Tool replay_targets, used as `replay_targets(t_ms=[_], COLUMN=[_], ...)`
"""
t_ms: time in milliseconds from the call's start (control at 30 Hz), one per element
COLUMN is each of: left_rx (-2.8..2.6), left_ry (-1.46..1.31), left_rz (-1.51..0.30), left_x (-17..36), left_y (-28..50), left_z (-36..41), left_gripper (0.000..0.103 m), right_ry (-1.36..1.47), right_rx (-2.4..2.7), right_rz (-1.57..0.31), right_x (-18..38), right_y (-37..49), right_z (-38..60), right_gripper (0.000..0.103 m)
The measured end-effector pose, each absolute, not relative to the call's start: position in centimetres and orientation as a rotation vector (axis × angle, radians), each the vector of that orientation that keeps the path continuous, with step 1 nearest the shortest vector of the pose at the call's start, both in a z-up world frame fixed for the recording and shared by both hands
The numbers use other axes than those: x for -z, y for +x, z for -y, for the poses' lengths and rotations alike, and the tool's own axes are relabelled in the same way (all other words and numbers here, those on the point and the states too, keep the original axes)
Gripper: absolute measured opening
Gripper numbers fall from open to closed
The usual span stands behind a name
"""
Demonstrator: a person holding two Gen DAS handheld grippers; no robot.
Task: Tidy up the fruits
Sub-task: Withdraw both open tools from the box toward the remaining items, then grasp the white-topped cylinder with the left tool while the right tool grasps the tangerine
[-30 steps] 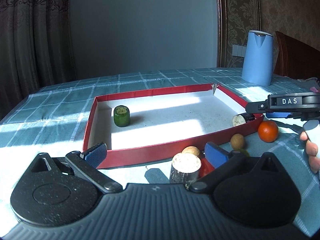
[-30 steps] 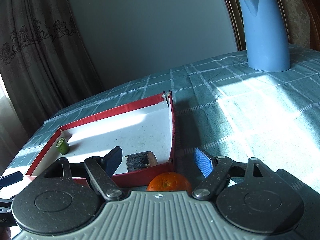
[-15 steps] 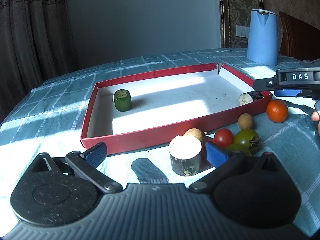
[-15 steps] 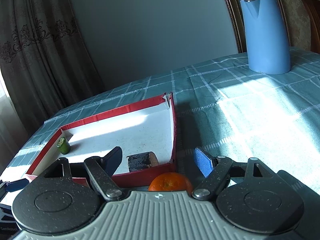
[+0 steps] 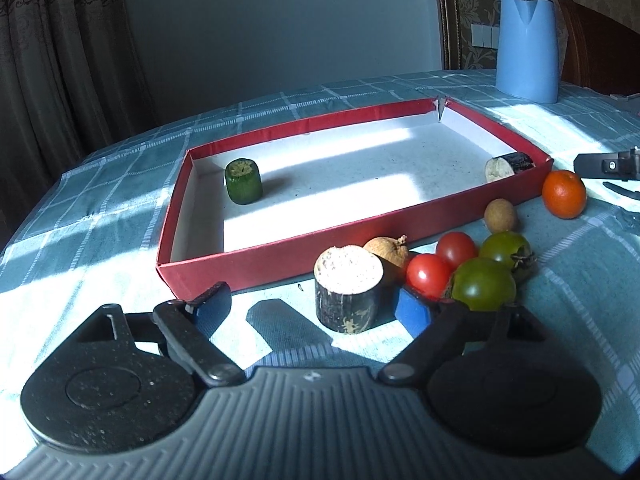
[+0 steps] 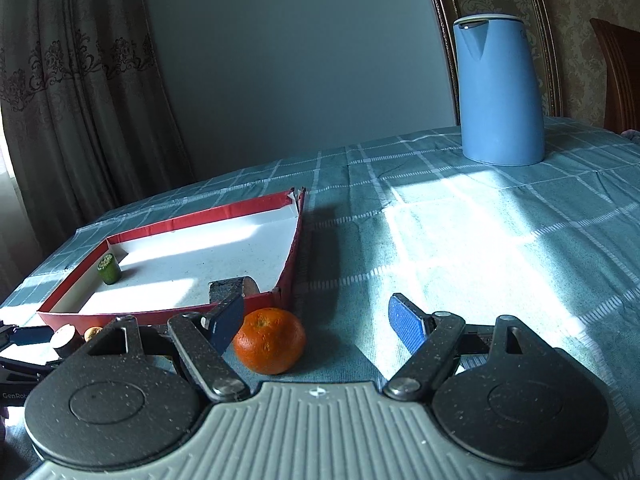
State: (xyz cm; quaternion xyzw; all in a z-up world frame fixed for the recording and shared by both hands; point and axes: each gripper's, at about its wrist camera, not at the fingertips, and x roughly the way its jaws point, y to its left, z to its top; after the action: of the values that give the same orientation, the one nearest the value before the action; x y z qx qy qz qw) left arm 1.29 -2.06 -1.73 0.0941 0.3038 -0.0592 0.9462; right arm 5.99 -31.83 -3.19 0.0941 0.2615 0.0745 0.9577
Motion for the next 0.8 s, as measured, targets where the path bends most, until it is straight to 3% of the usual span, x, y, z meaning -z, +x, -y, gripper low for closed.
replay_targets(t_ms=[100,333,467,633,800], left_rx=[0.102,0.095,0.089,0.088,0.091], left_ry=[0.174,0.176,0.181,0.184,0.186], left_rz=[-0.634,-0.635,-0.634,-0.634,-0.631], left_x=[1.8,1.8,1.8,1.8,1.8], left_y=[1.6,1.6,1.6,1.6,1.6], left_z=[1.8,1.8,1.8,1.9,1.9], left_gripper=[0.095,0.097,0.099,0.1,0.1], right_ry=[0.167,0.003,-0.013,-0.047,-0.02], right_rx=[-0.189,-0.204,-0.228,-0.215,-0.201], right_rz=[-0.553,-0.595,-0.655,-0.664,-0.661], right_x=[3.4,3.7,4.2,4.4,4.3], right_y=[5.7,6.3,7.7,8.0,8.1], right_z=[31.2,28.0,27.0,26.2,26.7], right_gripper=[0.079,0.078,0.058,0.057,0.046])
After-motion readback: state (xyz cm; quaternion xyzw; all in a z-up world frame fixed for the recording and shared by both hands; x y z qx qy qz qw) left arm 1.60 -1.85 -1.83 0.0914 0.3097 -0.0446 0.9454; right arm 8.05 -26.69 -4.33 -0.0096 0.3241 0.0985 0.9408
